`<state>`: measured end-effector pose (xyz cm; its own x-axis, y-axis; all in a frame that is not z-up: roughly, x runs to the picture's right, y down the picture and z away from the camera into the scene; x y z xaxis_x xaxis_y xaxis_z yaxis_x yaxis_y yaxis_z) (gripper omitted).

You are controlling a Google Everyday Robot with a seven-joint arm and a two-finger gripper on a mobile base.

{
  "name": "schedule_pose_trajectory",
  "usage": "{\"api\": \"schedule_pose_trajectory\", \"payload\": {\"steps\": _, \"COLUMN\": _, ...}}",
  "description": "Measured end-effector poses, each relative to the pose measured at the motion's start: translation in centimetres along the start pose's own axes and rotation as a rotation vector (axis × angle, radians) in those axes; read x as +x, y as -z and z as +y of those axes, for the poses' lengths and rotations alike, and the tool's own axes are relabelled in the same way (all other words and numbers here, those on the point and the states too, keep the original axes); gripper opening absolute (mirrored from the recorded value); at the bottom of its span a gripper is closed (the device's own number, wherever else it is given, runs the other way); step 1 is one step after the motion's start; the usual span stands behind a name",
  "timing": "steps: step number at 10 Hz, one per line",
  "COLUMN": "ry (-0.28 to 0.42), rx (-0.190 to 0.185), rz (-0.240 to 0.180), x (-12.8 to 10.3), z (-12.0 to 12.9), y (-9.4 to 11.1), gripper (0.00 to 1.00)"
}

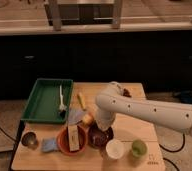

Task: Place fork in purple bowl

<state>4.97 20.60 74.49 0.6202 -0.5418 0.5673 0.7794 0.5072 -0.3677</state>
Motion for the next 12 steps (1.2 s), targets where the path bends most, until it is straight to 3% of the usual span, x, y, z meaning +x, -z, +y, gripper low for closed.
{"api": "schedule_pose_trajectory", "payload": {"steps": 2, "ry": -0.002, "rx": -0.007, "rz": -0.004, "x": -0.1, "z": 0.5, "y": 0.0, "gripper": 0.07}}
{"api": "schedule_pose_trajectory", "payload": {"steps": 9, "ry": -0.005, "rx": -0.006, "rz": -0.002, "x": 0.6, "z": 0.5, "y": 0.3, "gripper": 0.76}}
{"api": "schedule_pose_trajectory", "payload": {"steps": 12, "ry": -0.005, "rx": -0.008, "rz": -0.006, "x": 0.8, "z": 0.5, "y": 0.3, "gripper": 0.80}}
